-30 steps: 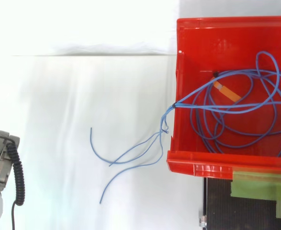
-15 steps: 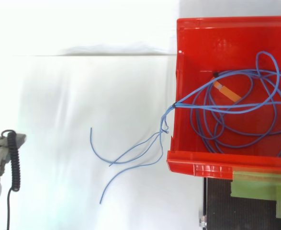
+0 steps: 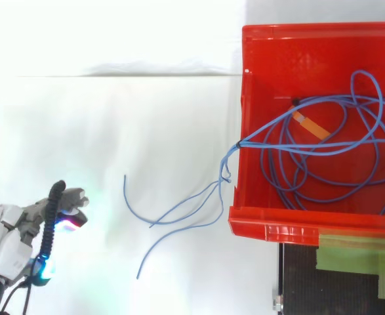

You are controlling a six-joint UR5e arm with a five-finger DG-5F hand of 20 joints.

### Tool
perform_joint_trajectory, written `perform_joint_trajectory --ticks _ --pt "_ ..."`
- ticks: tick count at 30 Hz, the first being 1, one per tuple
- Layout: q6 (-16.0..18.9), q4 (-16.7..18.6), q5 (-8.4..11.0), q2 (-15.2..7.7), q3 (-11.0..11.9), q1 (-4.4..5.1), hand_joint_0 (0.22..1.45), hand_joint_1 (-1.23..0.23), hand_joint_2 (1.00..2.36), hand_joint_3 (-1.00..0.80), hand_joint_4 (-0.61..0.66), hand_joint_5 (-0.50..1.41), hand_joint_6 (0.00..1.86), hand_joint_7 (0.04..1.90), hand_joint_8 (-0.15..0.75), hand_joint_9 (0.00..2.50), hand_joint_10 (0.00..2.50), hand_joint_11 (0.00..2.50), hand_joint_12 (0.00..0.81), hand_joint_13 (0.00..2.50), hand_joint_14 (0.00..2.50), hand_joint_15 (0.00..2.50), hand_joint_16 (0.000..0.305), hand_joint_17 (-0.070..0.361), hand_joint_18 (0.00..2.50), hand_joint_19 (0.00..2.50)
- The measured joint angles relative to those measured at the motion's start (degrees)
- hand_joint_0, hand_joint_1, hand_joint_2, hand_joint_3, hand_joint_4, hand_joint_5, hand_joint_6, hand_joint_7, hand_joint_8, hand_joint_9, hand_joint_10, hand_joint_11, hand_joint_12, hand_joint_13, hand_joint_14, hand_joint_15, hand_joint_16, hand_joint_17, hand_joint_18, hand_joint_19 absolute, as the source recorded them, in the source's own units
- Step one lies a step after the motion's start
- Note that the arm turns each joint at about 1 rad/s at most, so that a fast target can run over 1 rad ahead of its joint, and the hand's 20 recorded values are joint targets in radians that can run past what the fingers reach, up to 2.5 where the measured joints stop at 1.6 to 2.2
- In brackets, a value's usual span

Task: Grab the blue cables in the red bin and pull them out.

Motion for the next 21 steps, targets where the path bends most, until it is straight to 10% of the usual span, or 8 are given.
perform_joint_trajectory --ticks 8,21 --pt "-12.5 -7.0 3.94 0.0 9.5 -1.44 0.71 -0.99 1.00 -1.00 0.25 0.61 0.00 0.70 0.299 0.78 0.02 1.02 0.417 0.64 0.02 0.51 0.059 0.132 0.39 0.37" --pt "-32.3 -4.3 5.14 0.0 13.9 -2.30 0.72 -0.99 1.00 -1.00 0.25 0.61 0.00 0.70 0.301 0.78 0.02 1.03 0.414 0.64 0.02 0.51 0.058 0.131 0.40 0.37"
